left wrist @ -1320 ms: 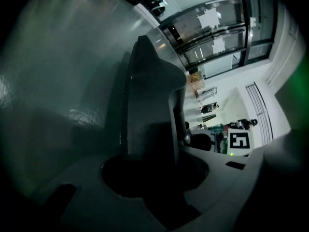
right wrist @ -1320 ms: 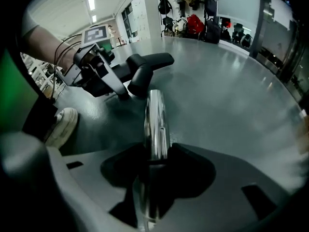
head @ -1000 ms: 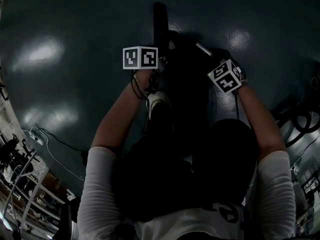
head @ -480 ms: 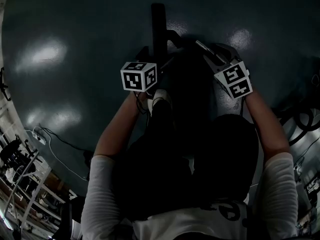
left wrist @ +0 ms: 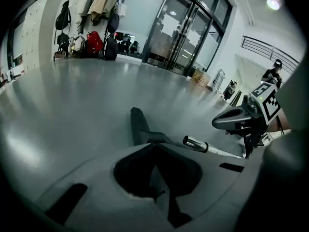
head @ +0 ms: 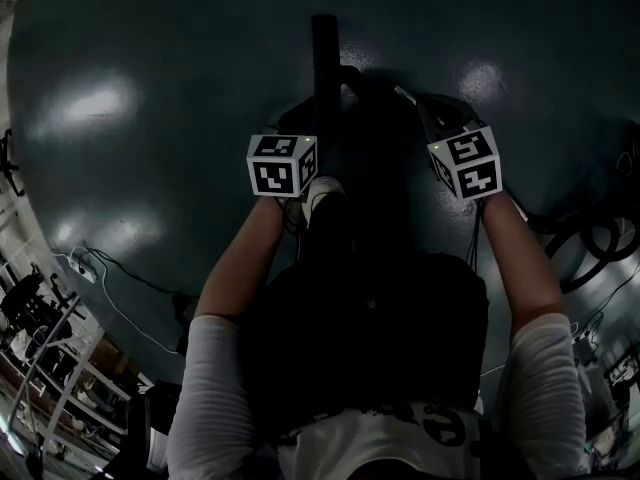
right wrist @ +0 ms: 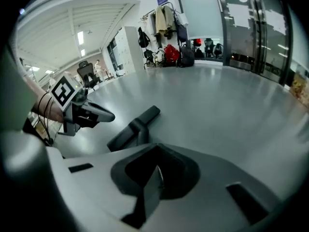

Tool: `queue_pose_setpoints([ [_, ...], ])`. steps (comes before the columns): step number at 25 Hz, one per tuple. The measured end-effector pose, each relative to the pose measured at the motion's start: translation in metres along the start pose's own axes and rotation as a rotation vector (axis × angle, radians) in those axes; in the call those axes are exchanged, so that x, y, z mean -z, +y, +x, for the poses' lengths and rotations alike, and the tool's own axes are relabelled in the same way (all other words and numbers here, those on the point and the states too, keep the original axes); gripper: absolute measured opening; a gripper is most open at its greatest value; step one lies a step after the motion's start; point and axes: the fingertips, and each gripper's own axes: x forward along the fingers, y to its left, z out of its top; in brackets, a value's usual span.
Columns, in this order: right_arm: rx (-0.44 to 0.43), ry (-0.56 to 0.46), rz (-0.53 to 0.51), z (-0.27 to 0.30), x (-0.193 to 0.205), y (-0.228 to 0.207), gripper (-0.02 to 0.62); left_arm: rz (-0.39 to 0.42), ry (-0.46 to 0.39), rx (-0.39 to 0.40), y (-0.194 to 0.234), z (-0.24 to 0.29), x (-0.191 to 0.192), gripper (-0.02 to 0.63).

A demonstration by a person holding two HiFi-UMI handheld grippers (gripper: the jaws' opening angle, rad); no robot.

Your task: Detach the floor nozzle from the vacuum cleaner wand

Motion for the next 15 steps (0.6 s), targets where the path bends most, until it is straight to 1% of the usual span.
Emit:
queue_pose_setpoints([
  [2, -0.005, 0.0, 0.024, -0.027, -0.015, 0.012, 0.003, 0.064, 0.009, 0.012, -0.014, -0.021, -0.016, 0.005],
  [4, -0.002, -0.009, 0.02, -0.064, -0.038, 0.03, 0.003, 0.145, 0.021, 0.022, -0.033, -0.047, -0.042, 0.005],
  [5, 0.0, -0.016, 0.015, -0.084, -0.05, 0.041, 0.002, 0.169, 0.022, 0.029, -0.045, -0.064, -0.055, 0.005],
  [10, 0.002, -0.072, -0.015, -0.2, -0.121, 0.087, 0.003, 0.237, -0.01, 0.095, -0.118, -0.164, -0.132, 0.005],
  [12, 0.01, -0.102, -0.016, -0.246, -0.155, 0.093, 0.002, 0.269, -0.018, 0.105, -0.146, -0.204, -0.165, 0.005],
  [15, 0.047, -0.146, -0.014, -0.32, -0.204, 0.096, 0.002, 0.321, -0.05, 0.132, -0.2, -0.264, -0.209, 0.005],
])
